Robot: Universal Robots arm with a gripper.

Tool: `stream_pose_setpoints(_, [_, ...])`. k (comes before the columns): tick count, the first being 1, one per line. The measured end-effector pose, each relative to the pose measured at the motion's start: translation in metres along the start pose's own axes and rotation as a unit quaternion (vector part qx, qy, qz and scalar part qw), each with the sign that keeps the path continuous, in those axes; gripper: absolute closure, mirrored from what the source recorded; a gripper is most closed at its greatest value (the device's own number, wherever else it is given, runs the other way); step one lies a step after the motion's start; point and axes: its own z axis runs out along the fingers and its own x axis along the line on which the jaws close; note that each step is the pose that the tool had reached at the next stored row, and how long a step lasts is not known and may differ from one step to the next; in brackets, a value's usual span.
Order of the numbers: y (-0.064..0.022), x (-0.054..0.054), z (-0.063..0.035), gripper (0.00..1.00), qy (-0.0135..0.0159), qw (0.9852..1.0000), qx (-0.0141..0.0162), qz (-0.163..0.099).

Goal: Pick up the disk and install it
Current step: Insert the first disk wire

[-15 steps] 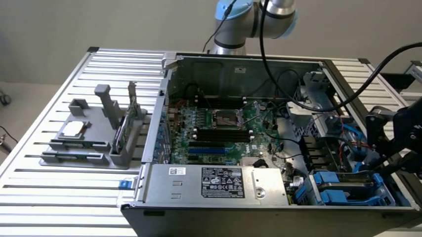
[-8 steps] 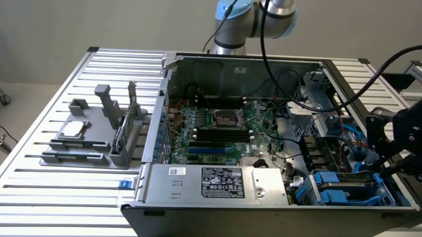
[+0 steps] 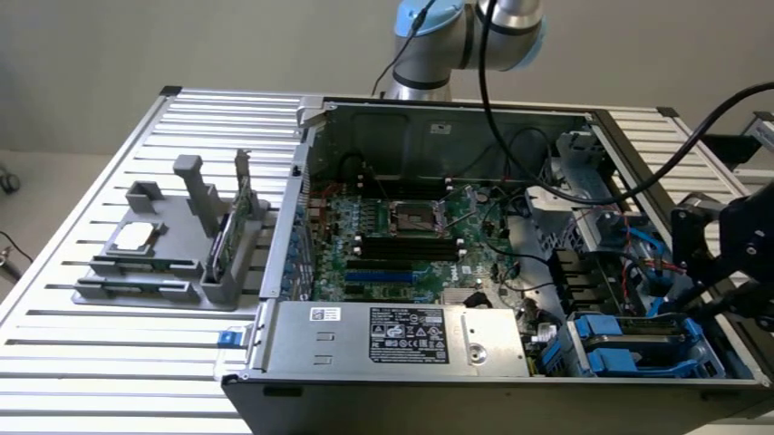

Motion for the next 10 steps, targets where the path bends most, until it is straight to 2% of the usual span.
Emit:
stream_pose_setpoints(4, [-0.0011,-0.0015,0.0005,0.75,0.0056,0.9999,-0.0053,0.008])
stream_pose_setpoints(10, [-0.0031,-0.0033,0.0023,0.75,0.008,0.9997,-0.0097,0.022])
